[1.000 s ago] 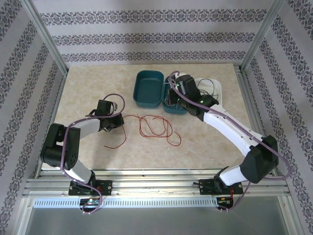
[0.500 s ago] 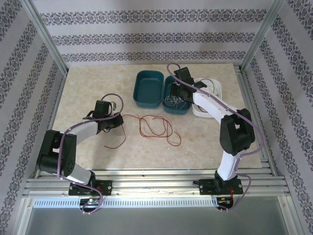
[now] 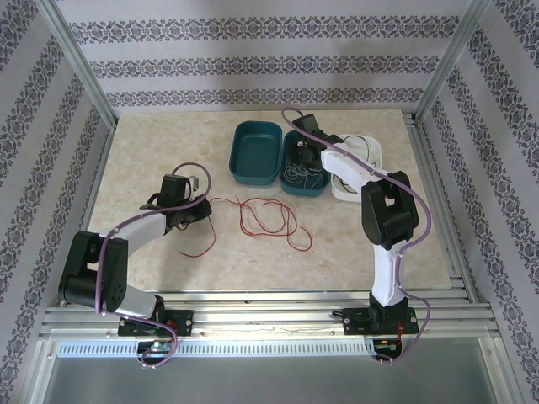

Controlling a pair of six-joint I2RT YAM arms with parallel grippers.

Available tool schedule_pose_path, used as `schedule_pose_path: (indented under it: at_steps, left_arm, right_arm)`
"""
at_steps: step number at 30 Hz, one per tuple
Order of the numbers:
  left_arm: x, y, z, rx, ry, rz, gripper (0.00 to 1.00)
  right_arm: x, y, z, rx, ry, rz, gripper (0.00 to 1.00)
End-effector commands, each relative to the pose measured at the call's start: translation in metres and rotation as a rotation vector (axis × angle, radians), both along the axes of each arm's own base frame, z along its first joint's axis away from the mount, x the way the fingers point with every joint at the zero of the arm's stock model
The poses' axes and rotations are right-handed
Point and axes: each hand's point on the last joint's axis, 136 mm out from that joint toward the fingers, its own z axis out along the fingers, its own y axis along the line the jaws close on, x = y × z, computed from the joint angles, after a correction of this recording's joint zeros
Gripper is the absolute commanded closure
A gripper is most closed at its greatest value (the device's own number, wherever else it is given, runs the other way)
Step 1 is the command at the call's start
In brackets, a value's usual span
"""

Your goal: Untangle the cables

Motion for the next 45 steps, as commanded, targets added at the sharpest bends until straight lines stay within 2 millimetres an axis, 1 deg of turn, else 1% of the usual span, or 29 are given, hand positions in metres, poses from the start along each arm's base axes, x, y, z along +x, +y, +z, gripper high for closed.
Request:
schedule_pose_path:
  at_steps: [1,5,11,15,20,26,31,35,38,45]
  left_arm:
    - [-0.001,0.003,0.006,0.007,-0.024,-0.007,0.96]
    - [-0.001,0.002,0.009,0.005,-0.028,-0.004,0.96]
    - [0.001,0.002,0.022,0.003,-0.062,-0.006,0.96]
    - [0.001,0.002,0.035,0.017,-0.099,-0.008,0.96]
    - [0.0,0.0,0.057,0.018,-0.165,-0.022,0.97]
    - [-0.003,-0.007,0.097,-0.001,-0.289,-0.062,1.0]
    - [-0.006,-0.011,0.135,-0.009,-0.399,-0.091,1.0]
    - [-0.008,-0.014,0.16,-0.016,-0.467,-0.104,1.0]
    - [-0.009,-0.017,0.181,-0.028,-0.52,-0.111,1.0]
    - [-0.001,-0.015,0.232,-0.025,-0.637,-0.092,1.0]
  right_arm:
    - [0.003,-0.005,0.017,0.013,-0.02,-0.003,0.61]
    - [-0.003,-0.009,0.027,0.008,-0.038,0.002,0.58]
    - [-0.02,-0.009,0.046,0.028,-0.077,0.035,0.56]
    - [-0.039,-0.001,0.058,0.025,-0.118,0.085,0.54]
    - [-0.071,0.014,0.058,0.038,-0.141,0.152,0.53]
    - [-0.109,0.027,0.055,0.035,-0.168,0.204,0.53]
    - [-0.128,0.031,0.053,0.056,-0.183,0.222,0.52]
    - [-0.135,0.032,0.052,0.072,-0.194,0.234,0.52]
    - [-0.136,0.033,0.052,0.086,-0.203,0.236,0.5]
    - [-0.137,0.034,0.064,0.122,-0.237,0.23,0.45]
